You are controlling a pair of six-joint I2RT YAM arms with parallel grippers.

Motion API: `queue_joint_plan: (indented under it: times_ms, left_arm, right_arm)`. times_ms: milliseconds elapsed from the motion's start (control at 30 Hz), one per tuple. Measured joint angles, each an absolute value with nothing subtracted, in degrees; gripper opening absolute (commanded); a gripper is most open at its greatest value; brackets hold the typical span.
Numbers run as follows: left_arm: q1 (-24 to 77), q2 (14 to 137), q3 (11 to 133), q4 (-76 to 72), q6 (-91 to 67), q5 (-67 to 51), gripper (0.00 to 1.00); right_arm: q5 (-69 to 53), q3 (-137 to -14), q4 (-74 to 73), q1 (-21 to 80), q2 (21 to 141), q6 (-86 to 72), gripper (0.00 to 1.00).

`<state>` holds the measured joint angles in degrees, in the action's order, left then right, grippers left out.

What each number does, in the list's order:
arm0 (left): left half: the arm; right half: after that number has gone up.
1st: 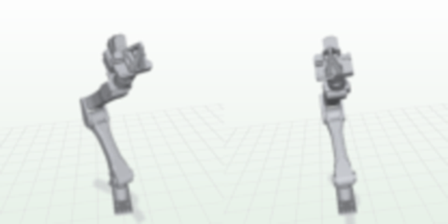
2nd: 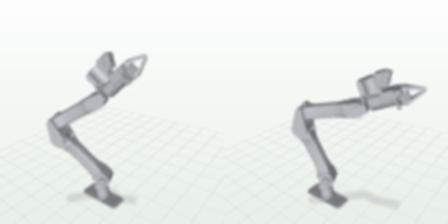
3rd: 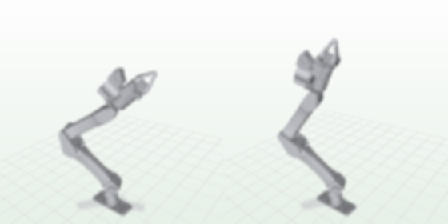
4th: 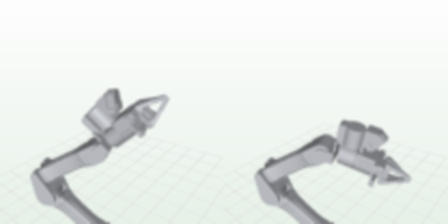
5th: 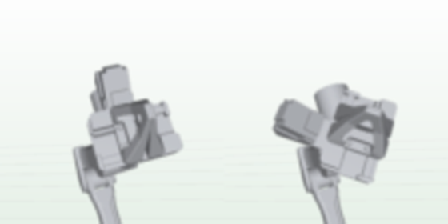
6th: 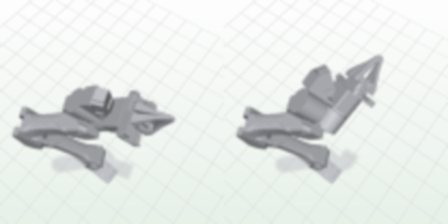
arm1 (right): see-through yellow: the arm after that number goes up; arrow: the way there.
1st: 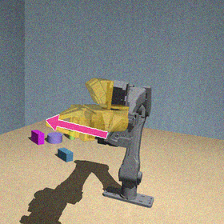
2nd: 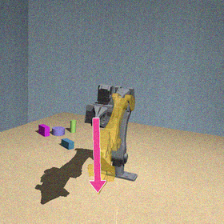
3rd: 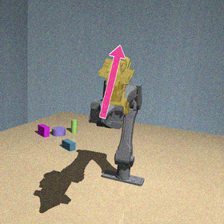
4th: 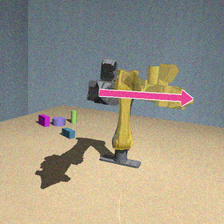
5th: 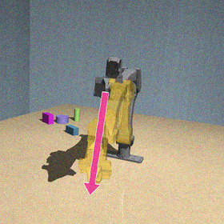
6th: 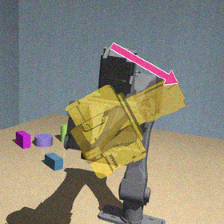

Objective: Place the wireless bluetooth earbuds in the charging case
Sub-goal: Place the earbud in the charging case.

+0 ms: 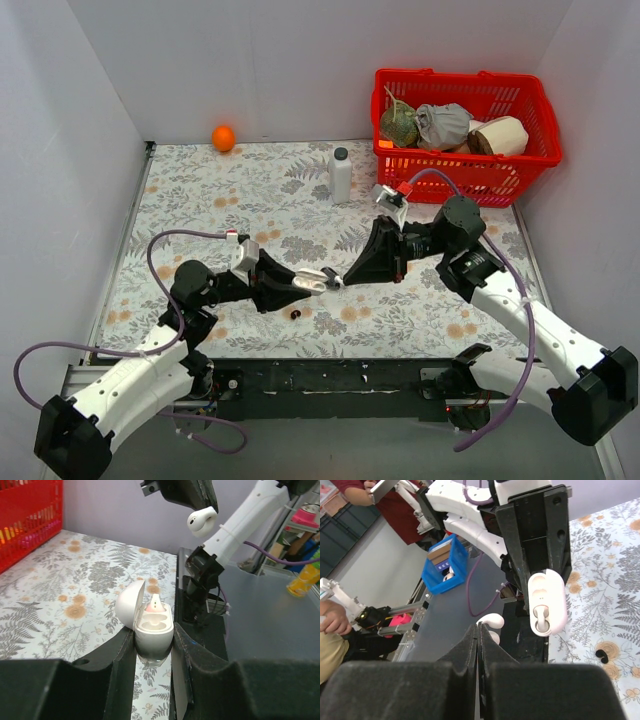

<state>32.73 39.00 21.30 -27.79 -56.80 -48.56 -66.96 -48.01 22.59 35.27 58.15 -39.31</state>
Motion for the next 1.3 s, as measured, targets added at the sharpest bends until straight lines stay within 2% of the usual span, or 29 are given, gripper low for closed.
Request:
queue_joint_plan:
  times_ms: [433, 700, 1300]
  left_arm:
    - [32.7, 43.5, 25.3, -29.8, -56.3, -59.2, 0.0]
    - [32.7, 43.9, 27.0, -26.5, -54.3, -60.7, 0.0]
    - [32.7, 43.8, 27.1, -22.4, -53.3, -61.6, 0.0]
  right_arm:
    - [-65.3, -55.8, 11.3, 43.1, 63.5, -31.1, 0.01]
    - [-61.9, -59.9, 2.8, 48.0, 67.5, -25.4, 0.01]
    - [-57.7, -62.7, -5.5, 49.6, 71.1, -19.8, 0.01]
